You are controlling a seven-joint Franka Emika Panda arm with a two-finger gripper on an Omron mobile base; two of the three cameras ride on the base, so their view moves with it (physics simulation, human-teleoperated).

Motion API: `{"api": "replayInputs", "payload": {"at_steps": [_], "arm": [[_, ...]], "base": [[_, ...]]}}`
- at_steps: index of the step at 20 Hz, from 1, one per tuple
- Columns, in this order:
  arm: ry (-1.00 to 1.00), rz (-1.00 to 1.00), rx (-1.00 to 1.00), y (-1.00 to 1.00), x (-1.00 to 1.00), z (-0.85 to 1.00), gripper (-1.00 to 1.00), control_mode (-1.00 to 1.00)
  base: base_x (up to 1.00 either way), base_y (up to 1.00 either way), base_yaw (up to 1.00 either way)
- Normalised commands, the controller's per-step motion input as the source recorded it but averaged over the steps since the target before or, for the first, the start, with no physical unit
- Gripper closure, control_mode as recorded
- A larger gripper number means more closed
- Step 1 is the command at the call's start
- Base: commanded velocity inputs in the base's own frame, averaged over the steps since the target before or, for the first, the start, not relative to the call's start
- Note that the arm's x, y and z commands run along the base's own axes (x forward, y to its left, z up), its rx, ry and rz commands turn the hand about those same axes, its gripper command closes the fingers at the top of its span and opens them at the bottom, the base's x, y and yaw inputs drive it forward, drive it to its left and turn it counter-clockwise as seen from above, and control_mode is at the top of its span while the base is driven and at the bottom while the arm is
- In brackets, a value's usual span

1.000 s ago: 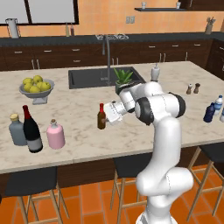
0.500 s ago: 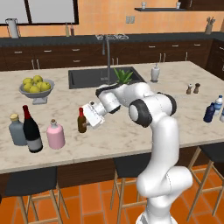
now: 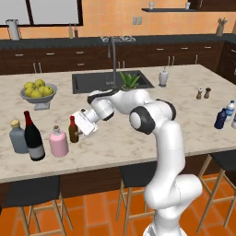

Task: Move the plastic bottles in the middle to the plastics group, and the glass bottles in the middle to the glass group.

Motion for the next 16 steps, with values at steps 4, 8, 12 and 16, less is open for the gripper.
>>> {"api": "replayInputs", "payload": {"at_steps": [4,8,12,16], "arm": [[0.0,0.04,0.01,0.18,0.03,-0.24,1.0,-1.0],[0.0,0.03,0.01,0.04,0.0,-0.46,1.0,-1.0],[0.0,0.0,0.0,0.0,0.0,-0.47,1.0,-1.0],[0.01,0.0,0.0,0.0,0.0,-0.31,1.0,-1.0]], "base": [[0.0,0.0,0.0],[0.0,0.0,0.0],[0.0,0.0,0.0],[0.0,0.0,0.0]]}}
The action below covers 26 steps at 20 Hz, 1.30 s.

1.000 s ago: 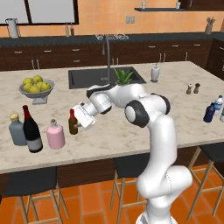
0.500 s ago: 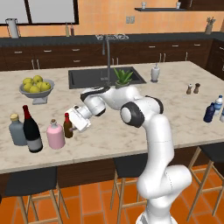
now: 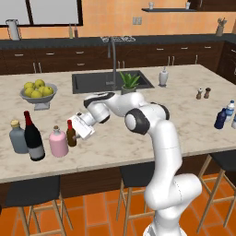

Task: Move the plastic bottles in the middle to the plastics group, and the glass bottles in the middle to the glass group.

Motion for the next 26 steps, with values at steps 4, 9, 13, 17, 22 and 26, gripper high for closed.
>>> {"api": "replayInputs", "payload": {"at_steps": [4,9,13,17,22,26], "arm": [[0.0,0.0,0.0,0.0,0.0,0.0,-1.0,-1.0],[0.0,0.0,0.0,0.0,0.0,0.0,-1.0,-1.0],[0.0,0.0,0.0,0.0,0.0,0.0,-1.0,-1.0],[0.0,0.0,0.0,-0.02,-0.01,0.0,-1.0,-1.0],[0.0,0.0,0.0,-0.14,-0.01,0.07,-1.0,-1.0],[0.0,0.0,0.0,-0.18,-0.01,0.15,-1.0,-1.0]], "base": [[0.0,0.0,0.0],[0.0,0.0,0.0],[0.0,0.0,0.0],[0.0,0.0,0.0],[0.0,0.0,0.0],[0.0,0.0,0.0]]}}
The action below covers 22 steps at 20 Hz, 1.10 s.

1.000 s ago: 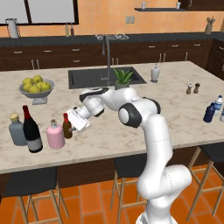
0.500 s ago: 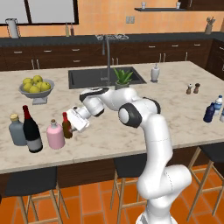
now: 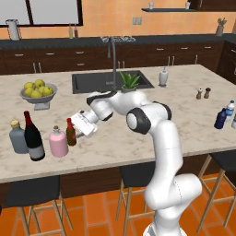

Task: Move the plastic bottles in the middle to the plastics group, and the glass bottles in the middle to the glass group.

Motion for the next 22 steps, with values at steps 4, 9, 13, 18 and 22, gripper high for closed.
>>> {"api": "replayInputs", "payload": {"at_steps": [4,9,13,18,22], "arm": [[0.0,0.0,0.0,-0.23,0.0,0.22,-1.0,-1.0],[0.0,-0.04,0.0,-0.44,-0.05,0.42,-1.0,-1.0],[0.0,-0.09,0.0,-0.66,-0.09,0.77,-1.0,-1.0],[0.0,-0.17,-0.05,-0.75,-0.18,0.87,-1.0,-1.0],[0.0,-0.23,-0.22,-0.77,-0.32,0.73,-1.0,-1.0]], "base": [[0.0,0.0,0.0],[0.0,0.0,0.0],[0.0,0.0,0.0],[0.0,0.0,0.0],[0.0,0.0,0.0]]}}
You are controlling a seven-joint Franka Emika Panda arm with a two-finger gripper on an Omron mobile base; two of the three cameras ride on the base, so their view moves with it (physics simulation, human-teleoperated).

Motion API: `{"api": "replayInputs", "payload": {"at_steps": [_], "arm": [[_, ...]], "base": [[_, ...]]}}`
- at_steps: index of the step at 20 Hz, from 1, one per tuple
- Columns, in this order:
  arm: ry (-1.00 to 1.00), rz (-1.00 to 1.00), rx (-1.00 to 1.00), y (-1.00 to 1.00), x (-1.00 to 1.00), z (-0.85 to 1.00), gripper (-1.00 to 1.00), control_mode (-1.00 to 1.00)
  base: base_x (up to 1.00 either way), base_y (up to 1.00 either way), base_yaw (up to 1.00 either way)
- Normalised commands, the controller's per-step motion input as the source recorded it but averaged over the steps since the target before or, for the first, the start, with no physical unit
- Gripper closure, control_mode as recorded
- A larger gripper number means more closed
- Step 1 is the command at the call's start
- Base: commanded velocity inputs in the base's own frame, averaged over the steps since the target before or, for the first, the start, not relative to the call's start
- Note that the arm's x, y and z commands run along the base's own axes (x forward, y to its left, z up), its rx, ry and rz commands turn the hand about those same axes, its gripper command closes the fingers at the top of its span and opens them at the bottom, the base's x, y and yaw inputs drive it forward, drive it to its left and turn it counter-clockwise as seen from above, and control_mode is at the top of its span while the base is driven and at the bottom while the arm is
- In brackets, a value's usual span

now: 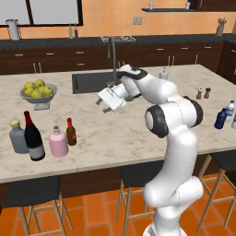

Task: Move the plastic bottles in the middle to the plastics group, and the glass bottles in the middle to the glass group.

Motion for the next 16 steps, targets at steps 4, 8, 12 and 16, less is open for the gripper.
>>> {"api": "replayInputs", "payload": {"at_steps": [4,8,12,16], "arm": [[0.03,-0.34,-0.3,-0.77,-0.41,0.63,-1.0,-1.0],[0.04,-0.42,-0.29,-0.74,-0.47,0.49,-1.0,-1.0],[0.0,-0.45,-0.39,-0.52,-0.39,0.54,-1.0,-1.0],[0.05,-0.54,-0.29,-0.19,-0.38,0.37,-1.0,-1.0]], "base": [[0.0,0.0,0.0],[0.0,0.0,0.0],[0.0,0.0,0.0],[0.0,0.0,0.0]]}}
